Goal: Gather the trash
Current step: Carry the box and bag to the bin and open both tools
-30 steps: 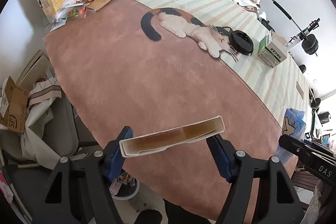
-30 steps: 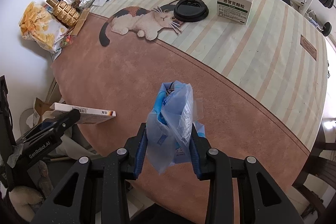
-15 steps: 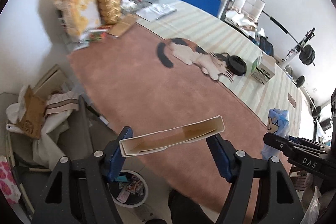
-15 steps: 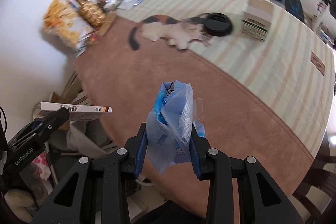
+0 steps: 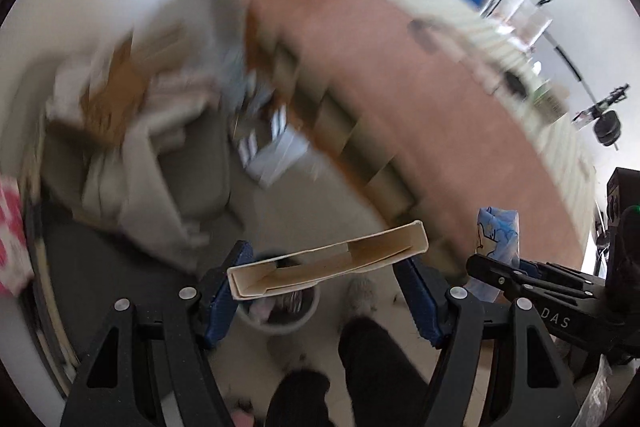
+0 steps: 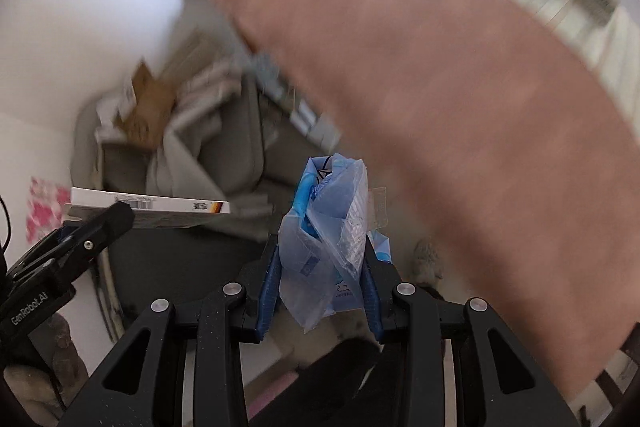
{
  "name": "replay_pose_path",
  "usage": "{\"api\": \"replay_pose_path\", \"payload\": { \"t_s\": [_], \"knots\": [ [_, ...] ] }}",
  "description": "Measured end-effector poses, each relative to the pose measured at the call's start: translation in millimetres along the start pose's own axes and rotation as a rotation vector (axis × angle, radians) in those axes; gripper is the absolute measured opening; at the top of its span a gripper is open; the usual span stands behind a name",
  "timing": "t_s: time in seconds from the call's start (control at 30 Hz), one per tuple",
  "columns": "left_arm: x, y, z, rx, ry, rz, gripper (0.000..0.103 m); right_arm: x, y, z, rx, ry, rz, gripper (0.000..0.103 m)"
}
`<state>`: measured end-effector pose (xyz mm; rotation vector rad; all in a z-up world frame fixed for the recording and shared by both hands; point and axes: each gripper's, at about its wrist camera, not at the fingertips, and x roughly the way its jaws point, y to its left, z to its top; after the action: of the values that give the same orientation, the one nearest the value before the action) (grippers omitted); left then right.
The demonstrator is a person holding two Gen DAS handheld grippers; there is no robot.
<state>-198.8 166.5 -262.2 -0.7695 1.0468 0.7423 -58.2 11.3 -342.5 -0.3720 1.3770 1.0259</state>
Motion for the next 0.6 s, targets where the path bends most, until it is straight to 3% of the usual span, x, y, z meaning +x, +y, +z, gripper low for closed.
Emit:
{"api": "replay_pose_path", "payload": {
  "t_s": [0.2, 0.4, 0.53, 0.57, 0.6],
  "knots": [
    [140.0, 74.4, -55.0, -0.151, 0.220, 0.002, 0.070, 143.9, 8.0, -37.9, -0.052, 0.173, -0.026, 0.038],
    [297.5, 133.7, -106.5, -0.344, 0.393, -0.105, 0.070, 315.8, -24.1, -70.7, -0.033, 0.304, 0.011, 0.038],
    [365.5, 159.0, -132.4, -0.408, 0.438, -0.113, 0.071, 403.9, -42.4, -84.2, -0.012, 0.369, 0.032, 0.039],
    [379.5, 165.0, -136.9, -0.411, 0.432, -0.097, 0.075, 420.0, -45.8, -87.3, -0.012, 0.381, 0.035, 0.043],
    [388.0, 169.1, -138.8, -0.412, 0.429, -0.075, 0.084, 433.0, -47.6, -89.6, -0.010, 0.390, 0.041, 0.054]
  ]
}}
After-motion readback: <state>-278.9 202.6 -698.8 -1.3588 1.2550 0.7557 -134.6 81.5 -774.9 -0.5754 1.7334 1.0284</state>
